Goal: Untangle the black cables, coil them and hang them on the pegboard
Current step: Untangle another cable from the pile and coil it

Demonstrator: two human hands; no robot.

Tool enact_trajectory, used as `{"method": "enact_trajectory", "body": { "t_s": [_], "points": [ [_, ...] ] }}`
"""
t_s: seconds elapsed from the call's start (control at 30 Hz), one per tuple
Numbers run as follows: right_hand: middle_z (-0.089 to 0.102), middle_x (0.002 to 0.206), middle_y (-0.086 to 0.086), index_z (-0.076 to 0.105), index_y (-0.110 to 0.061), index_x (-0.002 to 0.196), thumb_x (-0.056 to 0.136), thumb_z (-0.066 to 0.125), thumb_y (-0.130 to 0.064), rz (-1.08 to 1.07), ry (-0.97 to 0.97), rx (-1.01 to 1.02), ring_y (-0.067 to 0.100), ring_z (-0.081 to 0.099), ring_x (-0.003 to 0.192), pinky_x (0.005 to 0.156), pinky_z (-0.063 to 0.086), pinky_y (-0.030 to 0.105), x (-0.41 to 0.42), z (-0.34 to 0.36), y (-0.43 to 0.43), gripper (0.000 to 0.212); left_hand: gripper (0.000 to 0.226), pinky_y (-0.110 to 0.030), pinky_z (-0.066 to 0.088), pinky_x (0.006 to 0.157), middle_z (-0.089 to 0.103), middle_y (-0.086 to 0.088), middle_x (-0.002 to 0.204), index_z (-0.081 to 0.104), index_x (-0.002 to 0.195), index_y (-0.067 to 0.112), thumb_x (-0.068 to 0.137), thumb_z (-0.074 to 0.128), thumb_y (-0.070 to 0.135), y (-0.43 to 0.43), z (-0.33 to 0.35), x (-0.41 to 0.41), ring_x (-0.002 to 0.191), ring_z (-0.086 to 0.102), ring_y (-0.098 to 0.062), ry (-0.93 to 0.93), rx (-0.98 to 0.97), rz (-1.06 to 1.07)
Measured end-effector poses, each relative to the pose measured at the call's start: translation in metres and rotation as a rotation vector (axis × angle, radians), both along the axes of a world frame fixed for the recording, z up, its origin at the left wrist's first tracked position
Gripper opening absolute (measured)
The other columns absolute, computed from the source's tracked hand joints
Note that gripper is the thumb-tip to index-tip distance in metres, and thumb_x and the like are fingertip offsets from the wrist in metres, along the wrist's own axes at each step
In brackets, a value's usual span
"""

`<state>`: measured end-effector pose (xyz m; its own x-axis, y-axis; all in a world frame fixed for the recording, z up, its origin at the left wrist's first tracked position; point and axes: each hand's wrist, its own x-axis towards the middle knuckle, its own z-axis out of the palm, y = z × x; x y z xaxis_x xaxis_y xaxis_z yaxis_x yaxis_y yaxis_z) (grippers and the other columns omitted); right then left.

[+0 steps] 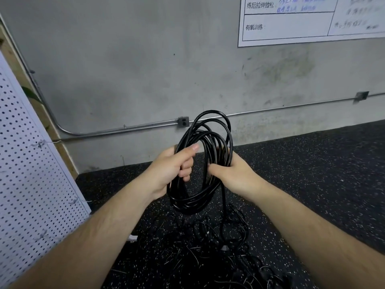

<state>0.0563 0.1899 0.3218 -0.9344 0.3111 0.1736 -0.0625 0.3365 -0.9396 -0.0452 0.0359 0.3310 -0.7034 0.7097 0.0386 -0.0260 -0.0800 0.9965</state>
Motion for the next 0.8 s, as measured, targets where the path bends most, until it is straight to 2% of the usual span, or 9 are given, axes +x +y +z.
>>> {"method": "enact_trajectory", "body": {
  "t_s": [0.07,0.17,0.27,0.4,0.5,0.57,0.63,0.73,0.8],
  "points": [
    [0.050,0.073,0.000,0.052,-0.010,0.086,0.090,0.060,-0.002,0.011,-0.012,0.084,0.002,0.046,0.059,0.059,0.041,0.016,0.000,0.001,-0.003,0.012,0.045,-0.026,0.035,0.052,0.035,0.003,0.059,0.053,0.087,0.015,0.080,0.071,0.056,-0.002,0.003,0.001,0.049,0.031,-0.012,-0.063,0.006,-0.042],
    [0.046,0.069,-0.002,0.047,-0.017,0.084,0.090,0.059,0.000,0.019,-0.052,0.122,0.000,0.041,0.051,0.050,0.038,0.014,-0.001,0.000,-0.005,0.021,0.069,-0.027,0.035,0.053,0.032,0.002,0.059,0.052,0.091,0.014,0.071,0.059,0.079,-0.002,0.005,0.003,0.049,0.029,-0.012,-0.076,-0.020,-0.068],
    [0.045,0.071,-0.003,0.046,-0.018,0.085,0.092,0.059,-0.002,0.030,-0.087,0.076,0.001,0.042,0.055,0.051,0.038,0.015,-0.002,-0.003,-0.006,0.021,0.064,-0.025,0.035,0.049,0.032,0.003,0.060,0.051,0.094,0.011,0.078,0.058,0.073,-0.002,0.002,0.002,0.048,0.028,-0.010,-0.095,0.018,-0.063],
    [0.053,0.083,0.001,0.055,-0.014,0.093,0.088,0.062,-0.008,0.011,-0.112,-0.043,0.014,0.052,0.079,0.075,0.046,0.029,-0.002,-0.008,-0.004,0.010,0.038,-0.023,0.035,0.048,0.038,0.001,0.065,0.053,0.099,0.007,0.093,0.059,0.044,-0.002,-0.002,0.002,0.050,0.031,-0.010,-0.124,0.105,-0.086],
    [0.069,0.094,0.007,0.066,-0.001,0.103,0.071,0.070,-0.013,0.112,-0.079,-0.180,0.023,0.066,0.093,0.095,0.049,0.044,0.000,-0.007,0.001,0.034,0.027,-0.024,0.038,0.049,0.042,0.000,0.070,0.054,0.105,0.004,0.094,0.059,0.029,-0.002,-0.002,0.001,0.052,0.036,-0.011,-0.122,0.138,-0.115],
    [0.072,0.105,0.018,0.069,0.003,0.112,0.072,0.072,-0.017,0.168,-0.021,-0.377,0.031,0.069,0.102,0.098,0.052,0.047,0.000,-0.004,-0.002,0.045,0.023,-0.025,0.040,0.051,0.044,0.000,0.070,0.053,0.105,0.004,0.096,0.058,0.025,-0.001,-0.002,0.001,0.053,0.038,-0.010,-0.032,0.089,-0.109],
    [0.072,0.104,0.023,0.066,0.005,0.115,0.080,0.077,-0.024,0.105,0.076,-0.473,0.031,0.070,0.095,0.093,0.056,0.047,-0.003,-0.001,-0.007,0.046,0.017,-0.028,0.044,0.055,0.048,0.002,0.070,0.053,0.102,0.005,0.103,0.053,0.022,0.001,-0.005,0.000,0.055,0.042,-0.010,0.128,-0.011,-0.063],
    [0.074,0.094,0.002,0.065,-0.013,0.113,0.095,0.071,-0.035,-0.115,0.122,-0.287,0.015,0.071,0.085,0.088,0.059,0.041,-0.009,-0.003,-0.011,0.029,0.015,-0.034,0.045,0.060,0.047,0.004,0.071,0.050,0.101,0.013,0.108,0.047,0.026,0.006,-0.009,0.001,0.055,0.043,-0.010,0.320,-0.149,0.034],
    [0.071,0.087,-0.001,0.061,-0.024,0.106,0.102,0.059,-0.033,-0.178,0.099,-0.124,0.015,0.071,0.079,0.085,0.059,0.042,-0.010,-0.005,-0.013,0.010,0.027,-0.038,0.046,0.060,0.046,0.004,0.072,0.046,0.108,0.019,0.104,0.045,0.046,0.008,-0.009,0.006,0.054,0.042,-0.009,0.412,-0.206,0.112]
  ]
}}
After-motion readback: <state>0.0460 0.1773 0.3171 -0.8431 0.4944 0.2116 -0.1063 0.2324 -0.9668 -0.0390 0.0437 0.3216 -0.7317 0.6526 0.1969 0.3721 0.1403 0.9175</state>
